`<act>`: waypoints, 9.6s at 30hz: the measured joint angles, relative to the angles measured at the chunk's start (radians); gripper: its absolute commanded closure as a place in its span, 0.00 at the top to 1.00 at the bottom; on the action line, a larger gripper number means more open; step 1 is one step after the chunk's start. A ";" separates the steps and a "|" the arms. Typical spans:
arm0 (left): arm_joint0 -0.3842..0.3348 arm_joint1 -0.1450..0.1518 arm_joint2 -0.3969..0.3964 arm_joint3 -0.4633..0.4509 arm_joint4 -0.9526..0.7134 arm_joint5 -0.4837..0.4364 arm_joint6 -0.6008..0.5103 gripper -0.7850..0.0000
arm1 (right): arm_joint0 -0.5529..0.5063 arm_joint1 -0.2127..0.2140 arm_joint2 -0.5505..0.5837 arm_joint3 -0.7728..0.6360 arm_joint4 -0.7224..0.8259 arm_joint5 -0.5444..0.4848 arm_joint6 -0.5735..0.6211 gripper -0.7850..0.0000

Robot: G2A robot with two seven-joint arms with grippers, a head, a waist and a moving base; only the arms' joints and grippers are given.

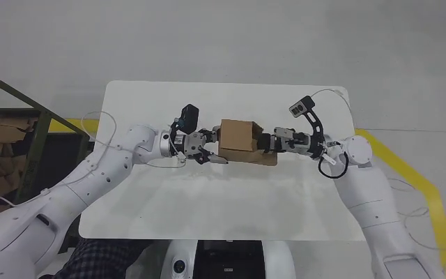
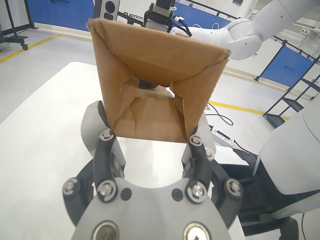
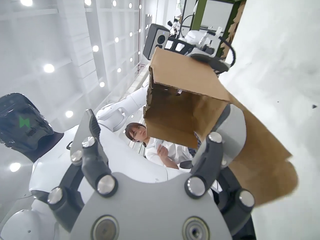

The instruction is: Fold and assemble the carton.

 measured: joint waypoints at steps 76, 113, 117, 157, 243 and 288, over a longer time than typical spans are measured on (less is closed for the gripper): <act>-0.038 0.010 0.065 -0.055 -0.025 0.000 0.019 0.70 | 0.020 0.009 -0.104 -0.087 -0.139 0.035 -0.097 0.00; -0.073 0.007 0.102 0.016 -0.307 0.000 -0.140 0.80 | 0.017 -0.006 -0.184 0.018 -0.021 0.163 -0.071 0.00; -0.068 -0.004 0.099 0.049 -0.306 0.000 -0.166 0.82 | 0.021 -0.009 -0.198 0.048 -0.030 0.195 -0.091 0.00; 0.054 -0.011 -0.070 0.079 0.151 0.038 0.029 1.00 | 0.096 -0.036 -0.288 0.333 -0.300 0.073 -0.289 0.00; -0.029 -0.308 -0.010 0.452 0.455 0.152 0.058 1.00 | 0.138 -0.100 -0.338 0.553 -0.115 -0.162 -0.105 0.00; -0.029 -0.366 -0.068 0.518 0.529 0.086 0.069 1.00 | 0.167 -0.163 -0.372 0.668 -0.098 -0.176 -0.073 0.00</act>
